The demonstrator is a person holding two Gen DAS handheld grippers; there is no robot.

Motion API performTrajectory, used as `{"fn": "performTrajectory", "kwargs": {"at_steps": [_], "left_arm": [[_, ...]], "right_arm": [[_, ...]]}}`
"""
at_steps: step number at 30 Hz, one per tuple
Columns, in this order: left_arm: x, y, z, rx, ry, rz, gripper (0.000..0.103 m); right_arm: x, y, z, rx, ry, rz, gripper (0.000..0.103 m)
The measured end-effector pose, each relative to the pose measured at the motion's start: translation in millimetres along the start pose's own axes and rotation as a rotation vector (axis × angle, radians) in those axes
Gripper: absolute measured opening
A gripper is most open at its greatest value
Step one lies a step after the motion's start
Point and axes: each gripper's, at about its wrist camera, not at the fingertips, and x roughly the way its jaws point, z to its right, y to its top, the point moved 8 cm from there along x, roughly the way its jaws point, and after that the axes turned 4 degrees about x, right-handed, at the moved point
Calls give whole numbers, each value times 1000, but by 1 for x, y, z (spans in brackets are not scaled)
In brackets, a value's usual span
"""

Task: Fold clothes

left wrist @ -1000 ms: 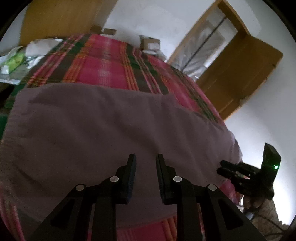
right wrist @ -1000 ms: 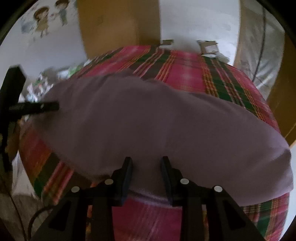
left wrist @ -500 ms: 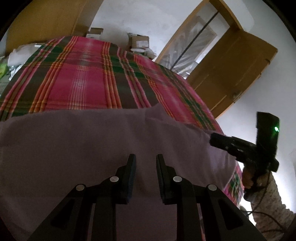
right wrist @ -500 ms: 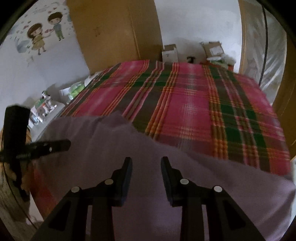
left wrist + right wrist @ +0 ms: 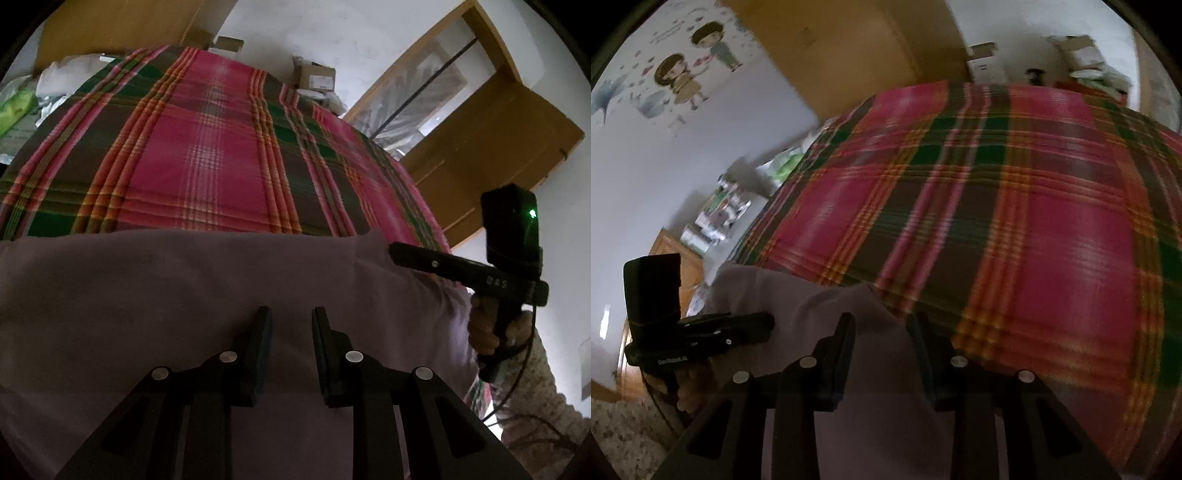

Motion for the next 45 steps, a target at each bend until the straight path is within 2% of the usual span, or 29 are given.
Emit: {"fn": "performTrajectory", "kwargs": {"at_steps": [4,5,6,8,13,19,23,29,33,39,42,45], "left_arm": [[-1,2,-8,-23,-8,-2,23],[-2,2,-9,-25,-10,-2,23],[-1,3,-9,-24,-10,-3,23],[0,3,-9,-21,-10,-6,23],[-2,3,-8,-19,0,-9,23],[-4,2,-6,-23,15,-7,23],[-4,1,-5,-20,20,-10,23],[-4,0,-3,-27,20,-7,23],[-4,1,-5,-25,14,-9,23],[-4,0,-6,-31,-2,-8,23],[-4,-1,-6,-33,-7,-6,23],[-4,-1,-7,-37,-10,-6,23]], "right_arm": [[17,4,-8,-12,44,-48,32],[19,3,-11,-18,52,-57,27],[18,1,-12,-25,54,-55,17],[15,-3,-16,-38,59,-50,12],[-11,-16,-35,-78,97,-5,9],[-27,-44,-57,-86,160,5,9],[-23,-54,-53,-64,154,-17,10],[-17,-70,-47,-31,144,-51,17],[-29,-55,-38,-59,78,-11,26],[-48,-29,-21,-111,-38,66,28],[-30,-21,-4,-145,-121,0,30],[-12,-22,-6,-133,-7,-85,32]]}}
